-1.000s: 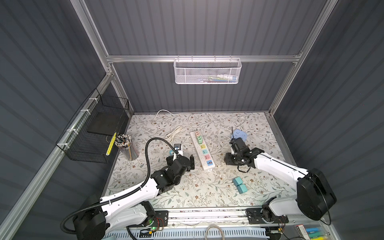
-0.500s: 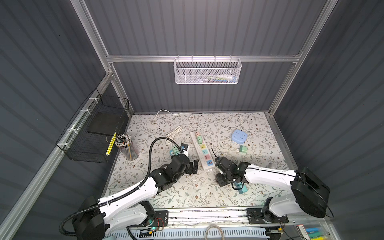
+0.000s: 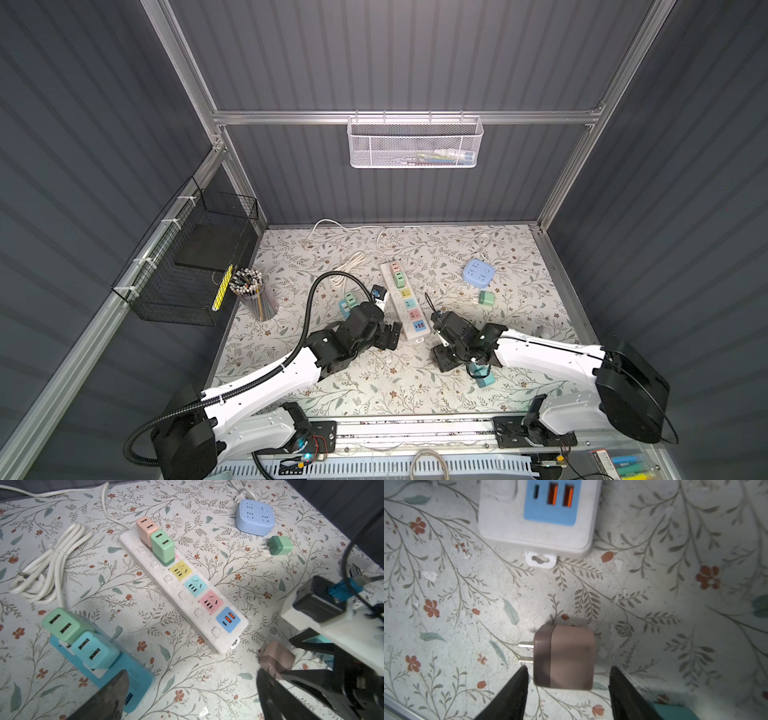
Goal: Insert the plug
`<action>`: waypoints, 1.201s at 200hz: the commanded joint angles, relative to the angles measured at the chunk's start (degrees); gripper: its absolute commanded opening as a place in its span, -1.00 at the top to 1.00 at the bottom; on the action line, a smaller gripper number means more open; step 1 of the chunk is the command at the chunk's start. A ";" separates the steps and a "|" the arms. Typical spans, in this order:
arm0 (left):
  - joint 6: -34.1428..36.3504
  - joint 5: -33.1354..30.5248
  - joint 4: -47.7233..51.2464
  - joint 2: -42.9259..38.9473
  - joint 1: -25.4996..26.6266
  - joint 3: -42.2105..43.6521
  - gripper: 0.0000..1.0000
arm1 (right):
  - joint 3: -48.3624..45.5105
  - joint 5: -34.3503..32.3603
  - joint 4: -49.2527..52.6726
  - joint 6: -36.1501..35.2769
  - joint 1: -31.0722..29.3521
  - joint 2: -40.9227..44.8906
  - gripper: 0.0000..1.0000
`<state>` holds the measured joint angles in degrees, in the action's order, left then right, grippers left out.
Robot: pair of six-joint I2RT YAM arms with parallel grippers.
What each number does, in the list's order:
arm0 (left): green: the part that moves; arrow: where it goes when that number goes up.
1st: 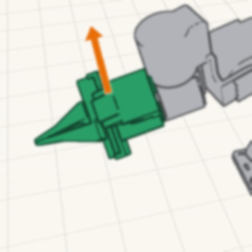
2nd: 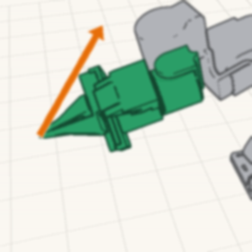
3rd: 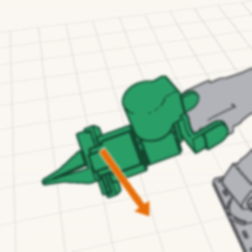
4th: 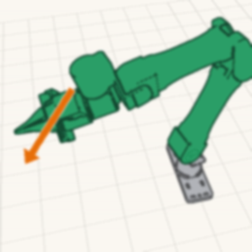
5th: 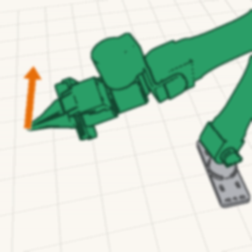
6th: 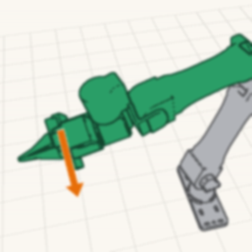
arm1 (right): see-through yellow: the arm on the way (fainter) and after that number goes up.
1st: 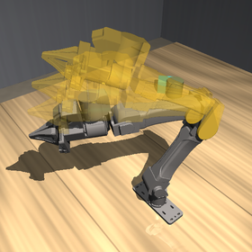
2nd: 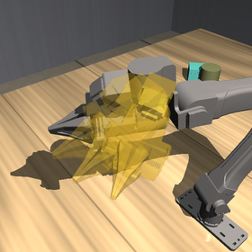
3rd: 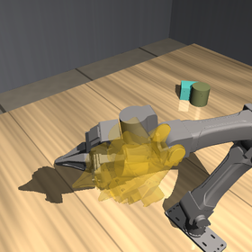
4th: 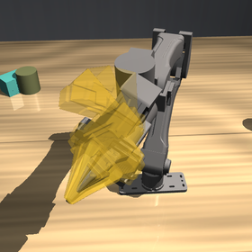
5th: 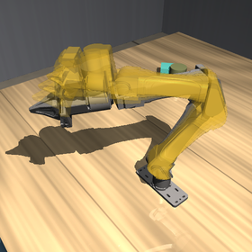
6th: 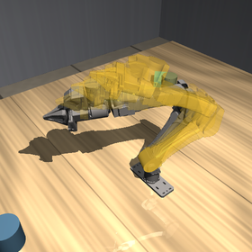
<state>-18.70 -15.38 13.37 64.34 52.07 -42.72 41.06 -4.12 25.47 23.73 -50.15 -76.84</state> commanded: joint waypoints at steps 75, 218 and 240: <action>14.63 6.96 13.53 24.84 14.26 -17.85 -0.64 | -6.24 -4.92 -2.68 9.04 21.71 22.72 -0.23; 20.53 5.35 5.17 42.18 17.36 -22.01 -0.29 | -5.97 2.83 -5.17 8.03 26.42 22.47 -0.28; 19.28 5.81 3.73 42.31 17.04 -21.28 -0.26 | -6.33 3.33 -5.39 7.96 26.44 22.77 -0.26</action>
<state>1.91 -9.17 18.17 105.80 69.45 -64.01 34.94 -1.56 20.60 32.34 -23.92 -54.57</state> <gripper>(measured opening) 0.639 0.637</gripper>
